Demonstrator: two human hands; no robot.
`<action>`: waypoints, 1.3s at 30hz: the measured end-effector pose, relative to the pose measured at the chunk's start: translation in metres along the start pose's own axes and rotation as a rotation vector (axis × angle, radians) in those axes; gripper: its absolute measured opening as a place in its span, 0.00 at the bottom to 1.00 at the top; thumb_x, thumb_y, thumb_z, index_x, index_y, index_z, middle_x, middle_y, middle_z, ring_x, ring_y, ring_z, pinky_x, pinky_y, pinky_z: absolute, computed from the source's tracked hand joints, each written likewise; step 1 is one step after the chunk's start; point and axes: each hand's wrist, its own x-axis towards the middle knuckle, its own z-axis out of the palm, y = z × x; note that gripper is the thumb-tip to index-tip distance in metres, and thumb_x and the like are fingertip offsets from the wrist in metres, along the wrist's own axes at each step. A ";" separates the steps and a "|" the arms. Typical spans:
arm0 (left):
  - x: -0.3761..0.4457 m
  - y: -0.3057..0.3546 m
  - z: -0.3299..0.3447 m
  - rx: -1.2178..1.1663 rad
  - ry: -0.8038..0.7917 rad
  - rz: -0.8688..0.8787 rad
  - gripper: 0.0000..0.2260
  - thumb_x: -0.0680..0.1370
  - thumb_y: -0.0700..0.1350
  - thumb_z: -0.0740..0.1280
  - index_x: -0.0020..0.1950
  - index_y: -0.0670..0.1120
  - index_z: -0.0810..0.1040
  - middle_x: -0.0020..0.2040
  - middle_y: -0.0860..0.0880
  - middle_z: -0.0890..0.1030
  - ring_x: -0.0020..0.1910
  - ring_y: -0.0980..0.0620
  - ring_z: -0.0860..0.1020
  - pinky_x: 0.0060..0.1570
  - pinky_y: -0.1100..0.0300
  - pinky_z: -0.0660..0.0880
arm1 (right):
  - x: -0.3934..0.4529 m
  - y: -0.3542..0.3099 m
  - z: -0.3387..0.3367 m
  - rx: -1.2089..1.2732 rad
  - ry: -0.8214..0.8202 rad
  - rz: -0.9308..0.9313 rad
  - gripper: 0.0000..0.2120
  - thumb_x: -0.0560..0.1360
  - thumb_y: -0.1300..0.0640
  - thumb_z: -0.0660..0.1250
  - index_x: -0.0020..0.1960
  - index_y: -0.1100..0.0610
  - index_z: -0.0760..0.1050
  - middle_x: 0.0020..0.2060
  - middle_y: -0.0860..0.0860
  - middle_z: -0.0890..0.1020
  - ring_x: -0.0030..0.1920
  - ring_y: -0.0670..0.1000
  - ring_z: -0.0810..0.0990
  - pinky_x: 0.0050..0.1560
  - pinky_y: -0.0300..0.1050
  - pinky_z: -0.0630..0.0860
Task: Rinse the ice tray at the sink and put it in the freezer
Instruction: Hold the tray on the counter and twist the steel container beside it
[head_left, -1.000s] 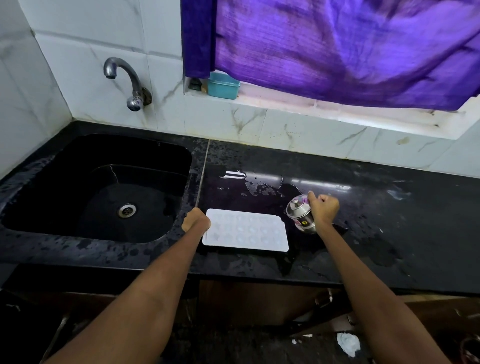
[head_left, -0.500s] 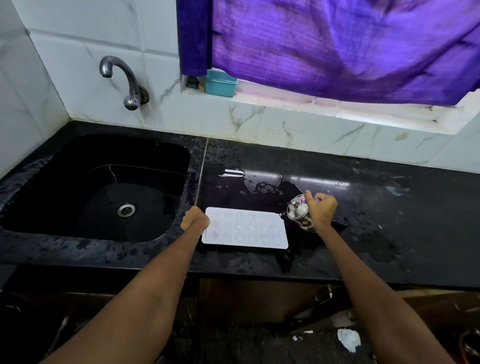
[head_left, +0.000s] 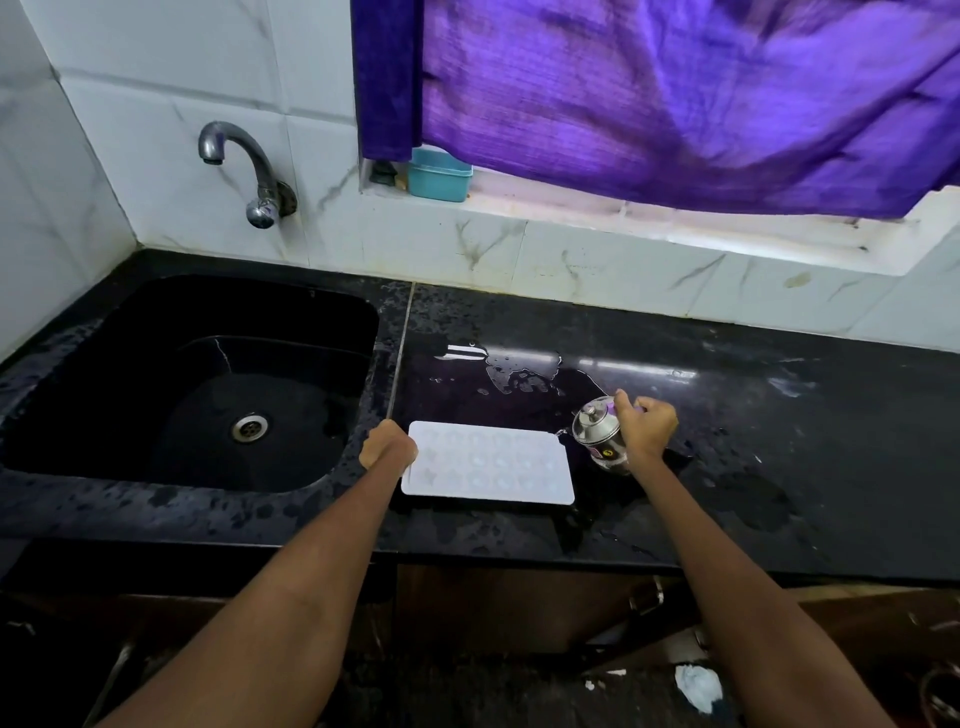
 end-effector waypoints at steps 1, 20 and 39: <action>0.000 0.000 0.000 0.003 0.004 0.000 0.19 0.79 0.40 0.65 0.69 0.39 0.70 0.69 0.40 0.73 0.66 0.42 0.74 0.62 0.51 0.73 | 0.001 0.001 -0.001 0.049 0.014 0.065 0.25 0.71 0.64 0.69 0.21 0.56 0.60 0.17 0.48 0.62 0.21 0.45 0.60 0.21 0.31 0.61; -0.004 0.000 0.000 0.012 0.013 0.013 0.19 0.79 0.39 0.65 0.69 0.38 0.70 0.67 0.40 0.75 0.64 0.42 0.76 0.61 0.50 0.75 | -0.012 0.015 -0.005 -0.035 -0.101 -0.091 0.30 0.69 0.65 0.71 0.20 0.53 0.54 0.17 0.47 0.58 0.22 0.46 0.55 0.26 0.36 0.57; -0.007 0.000 0.000 0.026 0.022 0.036 0.17 0.78 0.38 0.66 0.67 0.38 0.71 0.66 0.40 0.75 0.65 0.42 0.75 0.61 0.51 0.73 | -0.022 0.013 -0.012 -0.083 -0.107 -0.156 0.30 0.70 0.65 0.70 0.21 0.53 0.53 0.19 0.48 0.57 0.23 0.47 0.54 0.26 0.38 0.55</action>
